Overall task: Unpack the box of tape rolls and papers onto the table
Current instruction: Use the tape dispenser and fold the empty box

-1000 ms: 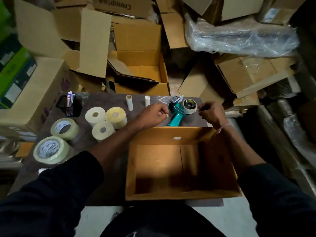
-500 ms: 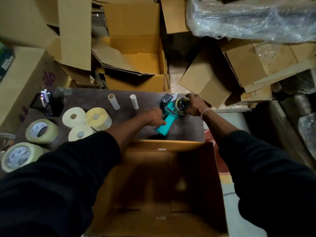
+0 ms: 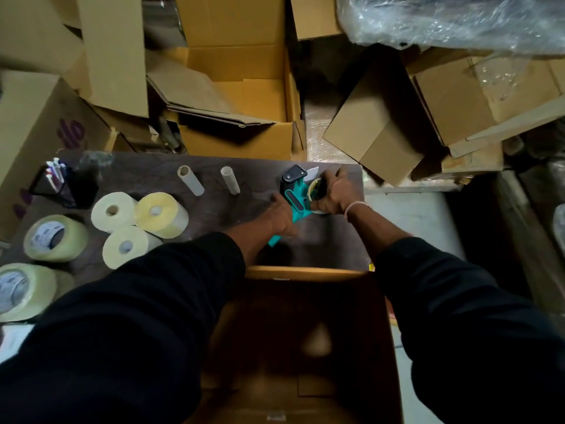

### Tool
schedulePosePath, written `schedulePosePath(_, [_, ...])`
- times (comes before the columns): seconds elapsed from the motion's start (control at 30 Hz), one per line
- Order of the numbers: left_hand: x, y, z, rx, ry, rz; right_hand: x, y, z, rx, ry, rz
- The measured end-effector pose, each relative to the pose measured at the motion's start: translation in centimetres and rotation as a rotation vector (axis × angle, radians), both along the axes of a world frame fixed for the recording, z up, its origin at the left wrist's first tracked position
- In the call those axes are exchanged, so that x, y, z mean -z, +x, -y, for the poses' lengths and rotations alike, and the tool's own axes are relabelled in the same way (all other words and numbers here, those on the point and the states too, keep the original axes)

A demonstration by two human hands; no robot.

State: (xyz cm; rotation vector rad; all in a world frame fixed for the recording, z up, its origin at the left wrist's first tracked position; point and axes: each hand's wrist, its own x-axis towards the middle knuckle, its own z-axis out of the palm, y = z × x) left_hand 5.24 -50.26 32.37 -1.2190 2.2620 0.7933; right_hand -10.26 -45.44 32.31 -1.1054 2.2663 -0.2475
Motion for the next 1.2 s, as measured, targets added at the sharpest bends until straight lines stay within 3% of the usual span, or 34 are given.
schedulePosePath(0.1, [0.1,0.4,0.8,-0.031,-0.015,-0.11,3.2,-1.6,1.3,0.043,0.009,0.16])
schedulePosePath(0.23, [1.1,0.4,1.9,0.124,-0.067,-0.206,0.5,-1.3,0.8,0.145,-0.014,0.353])
schedulePosePath(0.37, [1.1,0.1,2.2,0.255,-0.09,-0.204,0.7,-2.8,-0.1,0.23,-0.079,0.465])
schedulePosePath(0.63, [2.0,-0.6,2.5,0.257,-0.066,-0.117,1.3,-3.9,-0.2,0.369,-0.093,0.605])
schedulePosePath(0.97, [1.5,-0.7,2.6,0.261,-0.042,-0.092,-0.1,-3.5,0.2,0.282,-0.103,0.562])
schedulePosePath(1.1, [1.5,-0.8,2.6,0.25,-0.013,-0.075,-0.7,-4.0,0.5,0.052,0.006,0.436])
schedulePosePath(1.2, [1.8,-0.9,2.7,0.266,-0.032,-0.059,-0.7,-3.7,0.5,-0.179,0.061,0.198])
